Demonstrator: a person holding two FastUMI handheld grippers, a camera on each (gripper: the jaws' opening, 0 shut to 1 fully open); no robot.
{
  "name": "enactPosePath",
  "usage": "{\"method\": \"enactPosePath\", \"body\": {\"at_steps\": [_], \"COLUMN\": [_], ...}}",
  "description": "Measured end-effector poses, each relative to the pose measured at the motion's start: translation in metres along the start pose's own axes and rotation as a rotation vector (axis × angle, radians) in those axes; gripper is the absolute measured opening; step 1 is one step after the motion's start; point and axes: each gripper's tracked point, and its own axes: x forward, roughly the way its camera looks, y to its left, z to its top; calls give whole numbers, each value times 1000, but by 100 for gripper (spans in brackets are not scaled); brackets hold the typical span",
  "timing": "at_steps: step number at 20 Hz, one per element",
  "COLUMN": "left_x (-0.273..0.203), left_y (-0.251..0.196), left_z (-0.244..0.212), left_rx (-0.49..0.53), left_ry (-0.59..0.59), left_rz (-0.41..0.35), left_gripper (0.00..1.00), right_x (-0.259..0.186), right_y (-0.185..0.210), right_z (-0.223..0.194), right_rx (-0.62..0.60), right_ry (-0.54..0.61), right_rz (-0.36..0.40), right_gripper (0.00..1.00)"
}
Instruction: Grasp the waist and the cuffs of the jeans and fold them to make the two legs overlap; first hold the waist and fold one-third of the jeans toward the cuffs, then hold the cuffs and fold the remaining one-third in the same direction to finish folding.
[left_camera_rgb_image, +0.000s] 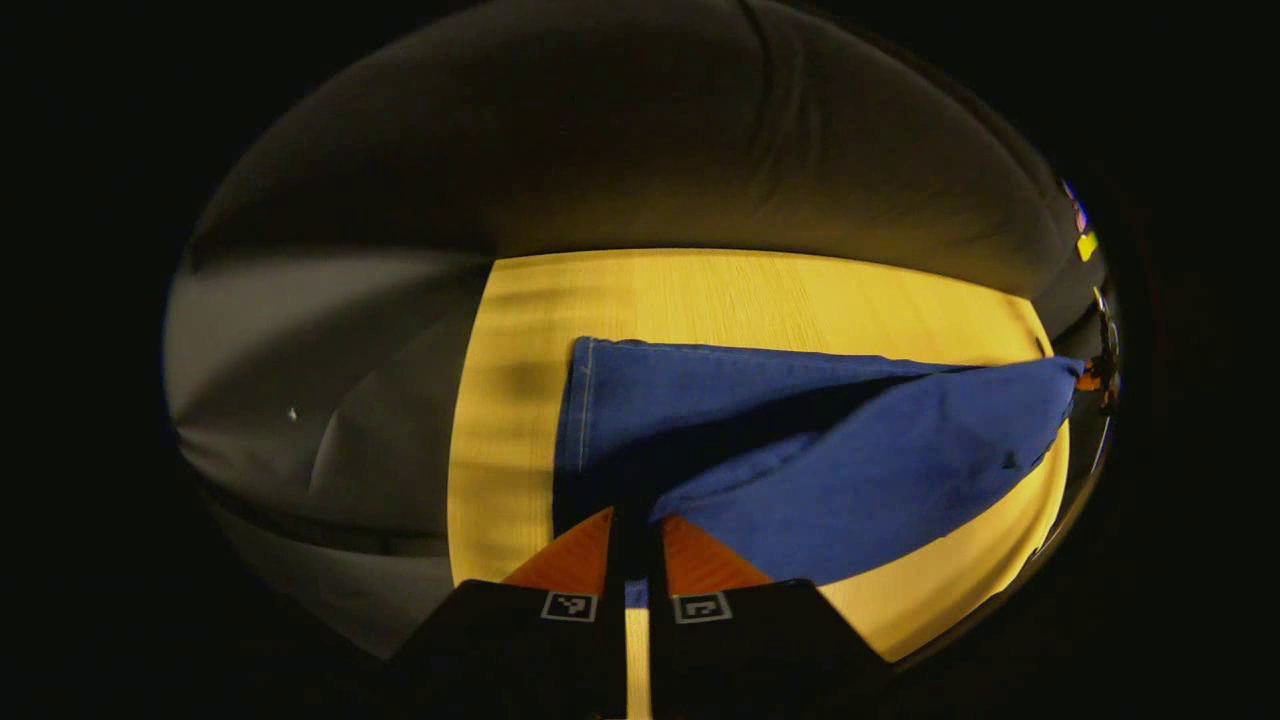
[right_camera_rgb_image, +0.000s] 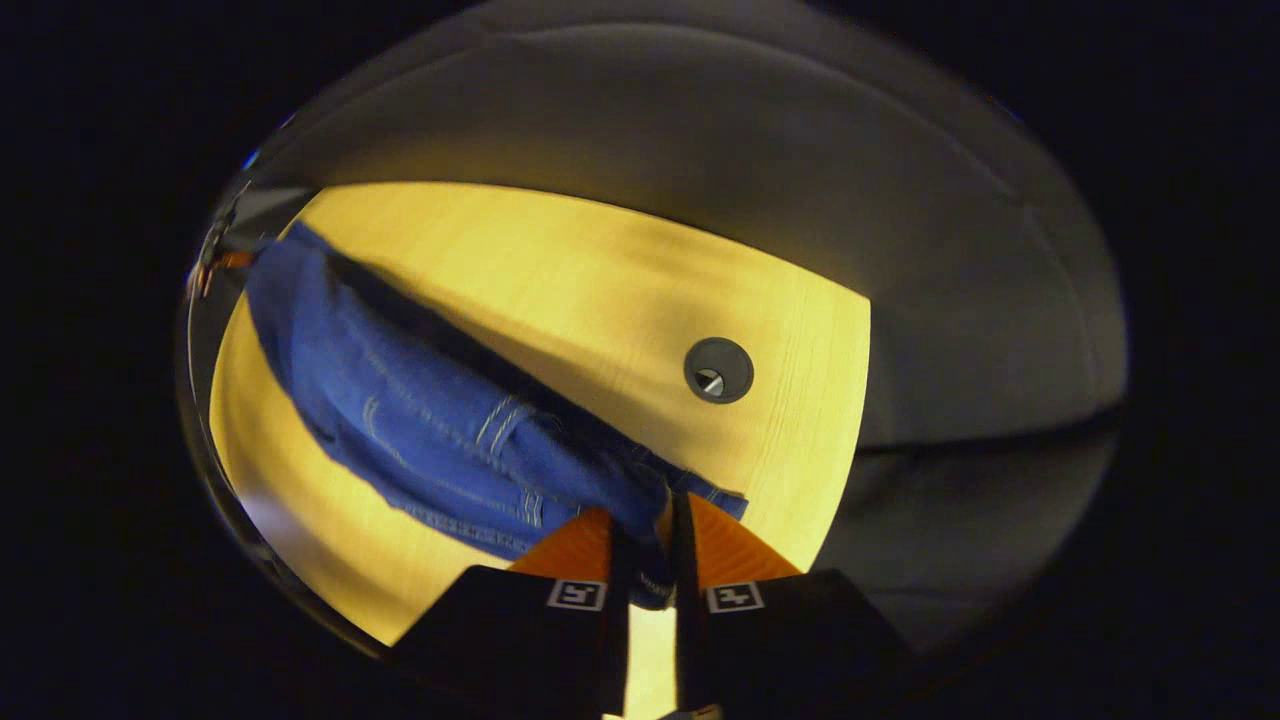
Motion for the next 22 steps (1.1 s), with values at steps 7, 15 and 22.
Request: {"method": "enactPosePath", "body": {"at_steps": [7, 15, 22], "left_x": [-54, -150, -171], "left_y": [-25, -44, -130], "left_z": [44, 45, -22], "left_rx": [-23, -11, 76], "left_ry": [-261, -641, -702], "left_rz": [54, 187, 177], "left_gripper": [100, 97, 98], "right_x": [-40, -76, -60], "right_y": [17, 4, 4], "right_z": [13, -27, -46], "right_rx": [117, 445, 696], "right_ry": [-240, -495, -537], "right_rz": [-27, -158, -216], "right_gripper": [100, 100, 99]}}
